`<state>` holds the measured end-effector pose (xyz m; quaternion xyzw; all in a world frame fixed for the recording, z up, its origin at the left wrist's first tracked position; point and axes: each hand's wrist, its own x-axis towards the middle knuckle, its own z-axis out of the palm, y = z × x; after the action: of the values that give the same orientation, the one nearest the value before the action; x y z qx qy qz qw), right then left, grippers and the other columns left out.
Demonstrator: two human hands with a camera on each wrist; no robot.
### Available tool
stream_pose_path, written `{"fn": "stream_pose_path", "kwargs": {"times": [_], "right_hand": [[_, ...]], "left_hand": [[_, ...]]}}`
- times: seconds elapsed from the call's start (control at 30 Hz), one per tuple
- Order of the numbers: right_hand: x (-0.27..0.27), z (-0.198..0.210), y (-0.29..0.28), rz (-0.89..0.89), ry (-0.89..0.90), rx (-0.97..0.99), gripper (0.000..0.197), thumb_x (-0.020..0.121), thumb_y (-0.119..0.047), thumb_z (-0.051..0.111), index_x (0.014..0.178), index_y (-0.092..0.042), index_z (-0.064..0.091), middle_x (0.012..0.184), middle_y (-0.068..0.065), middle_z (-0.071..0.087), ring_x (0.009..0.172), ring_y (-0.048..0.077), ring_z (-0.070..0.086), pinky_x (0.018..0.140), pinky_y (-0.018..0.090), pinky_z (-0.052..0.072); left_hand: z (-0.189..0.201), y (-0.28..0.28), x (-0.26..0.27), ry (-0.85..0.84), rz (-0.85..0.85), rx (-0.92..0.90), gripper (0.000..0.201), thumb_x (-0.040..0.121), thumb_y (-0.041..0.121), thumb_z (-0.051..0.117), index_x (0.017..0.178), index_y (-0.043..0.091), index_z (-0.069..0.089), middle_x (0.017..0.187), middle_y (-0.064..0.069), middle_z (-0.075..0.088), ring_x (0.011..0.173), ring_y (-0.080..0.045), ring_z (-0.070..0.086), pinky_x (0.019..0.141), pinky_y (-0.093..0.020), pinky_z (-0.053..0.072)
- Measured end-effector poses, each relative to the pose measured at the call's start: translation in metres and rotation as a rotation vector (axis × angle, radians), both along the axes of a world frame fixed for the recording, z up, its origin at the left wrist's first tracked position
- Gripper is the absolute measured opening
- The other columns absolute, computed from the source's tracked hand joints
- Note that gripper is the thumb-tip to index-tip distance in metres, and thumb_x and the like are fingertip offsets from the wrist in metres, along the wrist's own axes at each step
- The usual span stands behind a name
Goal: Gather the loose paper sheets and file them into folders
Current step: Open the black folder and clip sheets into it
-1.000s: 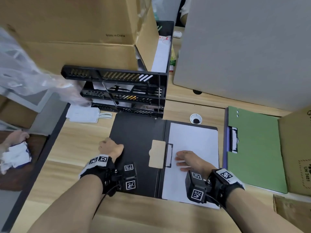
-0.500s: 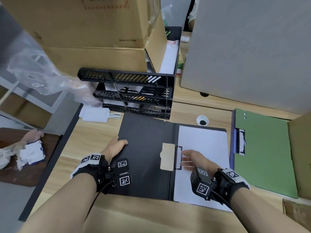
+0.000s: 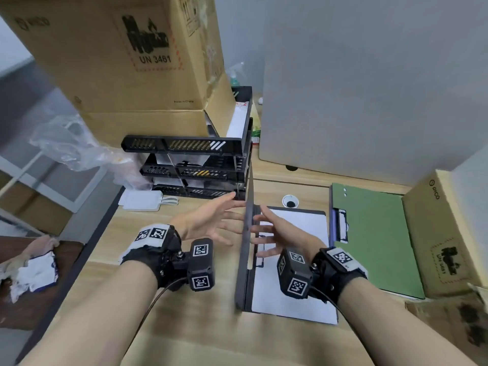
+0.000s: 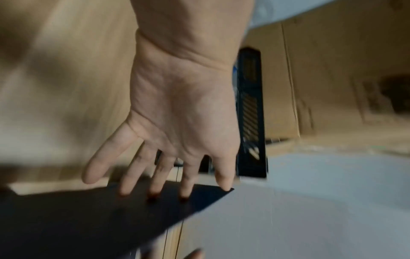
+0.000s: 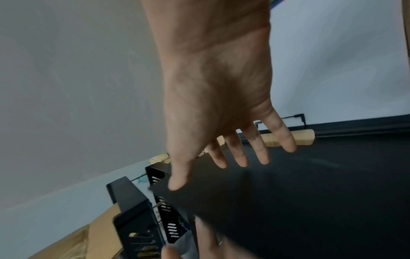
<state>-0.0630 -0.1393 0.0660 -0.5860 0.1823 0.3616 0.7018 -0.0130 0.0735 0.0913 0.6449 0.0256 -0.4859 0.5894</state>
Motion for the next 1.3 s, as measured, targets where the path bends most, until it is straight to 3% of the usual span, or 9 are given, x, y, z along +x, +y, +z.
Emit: {"fn": "stream_pose_path", "kwargs": {"times": [0.13,0.3,0.43,0.6,0.73,0.87,1.0,1.17,1.3], "right_hand": [[-0.018,0.016,-0.029,0.065,-0.068,0.000,0.036,0.092,-0.053,0.054,0.117,-0.030,0.064,0.129,0.006,0.059,0.116,0.029,0.060,0.075,0.045,0.059],[-0.034,0.011,-0.069,-0.043,-0.121,-0.264,0.032,0.100,-0.002,0.036,0.111,-0.022,0.058,0.094,-0.002,0.068,0.076,0.009,0.065,0.051,0.017,0.052],[-0.051,-0.020,-0.098,-0.126,-0.055,-0.450,0.042,0.091,0.012,0.028,0.115,-0.008,0.057,0.086,0.005,0.062,0.069,0.016,0.055,0.057,0.024,0.041],[-0.074,-0.052,-0.111,-0.213,0.072,-0.487,0.028,0.090,0.013,0.036,0.098,-0.008,0.054,0.061,0.001,0.056,0.051,0.012,0.050,0.046,0.020,0.035],[-0.074,-0.054,-0.111,-0.282,0.127,-0.463,0.020,0.081,0.009,0.047,0.079,-0.011,0.049,0.054,0.002,0.049,0.046,0.013,0.042,0.041,0.018,0.032],[-0.063,-0.065,-0.114,-0.264,0.195,-0.479,0.026,0.091,0.009,0.037,0.082,-0.013,0.048,0.066,0.005,0.046,0.052,0.015,0.039,0.042,0.019,0.031],[-0.050,-0.074,-0.115,-0.248,0.196,-0.508,0.043,0.097,-0.003,0.045,0.141,-0.004,0.041,0.128,0.013,0.053,0.094,0.017,0.051,0.071,0.018,0.040],[-0.042,-0.077,-0.113,-0.217,0.222,-0.519,0.023,0.097,-0.002,0.041,0.112,-0.016,0.051,0.087,0.010,0.052,0.060,0.009,0.049,0.051,0.025,0.034],[-0.039,-0.073,-0.108,-0.190,0.213,-0.555,0.040,0.099,0.000,0.039,0.138,0.003,0.043,0.139,0.022,0.049,0.121,0.032,0.054,0.084,0.034,0.048]], "left_hand": [[0.005,-0.046,-0.008,-0.109,-0.140,0.064,0.051,0.087,0.064,0.047,0.133,0.045,0.054,0.138,0.005,0.054,0.118,-0.022,0.062,0.100,-0.046,0.050],[-0.013,-0.094,-0.019,-0.117,-0.242,0.096,0.043,0.096,0.055,0.042,0.136,0.041,0.052,0.137,0.010,0.053,0.120,-0.015,0.058,0.106,-0.037,0.043],[-0.044,-0.113,-0.020,-0.183,-0.184,0.245,0.033,0.099,0.038,0.047,0.130,0.034,0.055,0.134,0.008,0.054,0.117,-0.014,0.057,0.105,-0.034,0.045],[-0.071,-0.108,-0.013,-0.160,0.119,0.324,0.021,0.098,0.008,0.040,0.089,0.017,0.056,0.091,-0.002,0.057,0.076,-0.011,0.058,0.063,-0.022,0.044],[-0.089,-0.100,-0.005,-0.046,0.179,0.355,0.016,0.087,0.002,0.040,0.082,0.006,0.055,0.080,-0.014,0.055,0.054,-0.021,0.056,0.056,-0.025,0.047],[-0.099,-0.099,-0.003,-0.044,0.211,0.378,0.027,0.095,-0.004,0.031,0.076,0.009,0.047,0.066,-0.007,0.045,0.036,-0.011,0.046,0.037,-0.011,0.036],[-0.108,-0.105,-0.001,-0.025,0.256,0.364,0.024,0.094,-0.003,0.033,0.076,0.009,0.044,0.056,-0.006,0.049,0.032,-0.013,0.048,0.033,-0.012,0.035],[-0.116,-0.103,0.002,-0.042,0.258,0.396,0.015,0.095,0.001,0.037,0.087,0.007,0.048,0.076,-0.011,0.054,0.047,-0.012,0.056,0.045,-0.021,0.044],[-0.127,-0.099,0.011,0.020,0.315,0.392,0.009,0.092,0.013,0.048,0.095,0.006,0.054,0.085,-0.009,0.059,0.070,-0.021,0.057,0.064,-0.028,0.047]]}}
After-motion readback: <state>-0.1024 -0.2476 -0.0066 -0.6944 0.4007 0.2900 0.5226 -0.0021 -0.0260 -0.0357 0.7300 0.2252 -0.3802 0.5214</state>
